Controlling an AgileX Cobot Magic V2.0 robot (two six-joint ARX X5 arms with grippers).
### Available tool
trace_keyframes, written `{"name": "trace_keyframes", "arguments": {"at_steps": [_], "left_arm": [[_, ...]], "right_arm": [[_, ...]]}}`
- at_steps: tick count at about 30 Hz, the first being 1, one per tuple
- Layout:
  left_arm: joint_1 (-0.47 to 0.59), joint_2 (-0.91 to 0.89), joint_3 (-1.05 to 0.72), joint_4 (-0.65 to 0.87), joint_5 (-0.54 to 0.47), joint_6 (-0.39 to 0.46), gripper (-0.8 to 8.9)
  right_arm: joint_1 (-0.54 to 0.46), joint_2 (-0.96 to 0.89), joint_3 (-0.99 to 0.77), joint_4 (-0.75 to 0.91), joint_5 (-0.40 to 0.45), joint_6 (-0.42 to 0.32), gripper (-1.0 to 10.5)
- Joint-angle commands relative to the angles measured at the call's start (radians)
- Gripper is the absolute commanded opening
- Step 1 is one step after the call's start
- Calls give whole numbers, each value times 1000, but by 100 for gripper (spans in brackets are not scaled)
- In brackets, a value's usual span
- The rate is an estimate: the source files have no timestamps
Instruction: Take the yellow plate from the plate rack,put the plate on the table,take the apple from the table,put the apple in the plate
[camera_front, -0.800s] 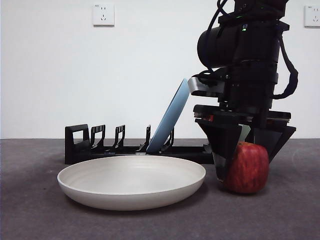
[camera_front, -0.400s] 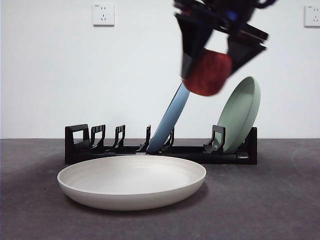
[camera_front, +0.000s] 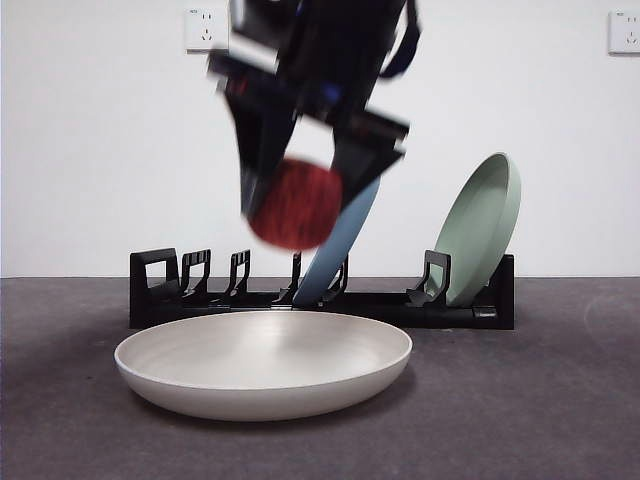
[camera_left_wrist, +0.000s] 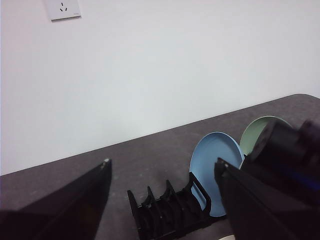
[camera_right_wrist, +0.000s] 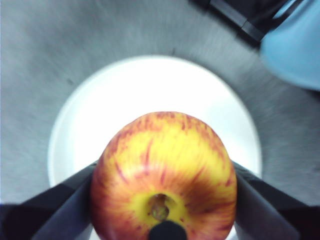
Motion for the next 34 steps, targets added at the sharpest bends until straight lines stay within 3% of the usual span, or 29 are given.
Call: {"name": "trace_keyframes", "arguments": {"at_steps": [1, 10, 15, 17, 20, 24, 34], "left_arm": [[1, -3, -4, 5, -3, 13, 346], [1, -3, -4, -64, -3, 12, 346], [1, -3, -4, -86, -3, 11, 346], [1, -3, -4, -86, -3, 10, 346], [1, -3, -4, -87, -3, 8, 346], [1, -3, -4, -88, -3, 8, 346], [1, 4, -4, -87, 44, 7, 345]], "right_arm": [[23, 68, 6, 17, -1, 18, -12], [35, 202, 6, 18, 6, 18, 37], [41, 202, 6, 16, 7, 35, 420], [40, 202, 6, 13, 7, 34, 485], [41, 202, 6, 13, 6, 34, 486], [41, 201, 6, 13, 6, 34, 570], [39, 93, 35, -47, 6, 31, 567]]}}
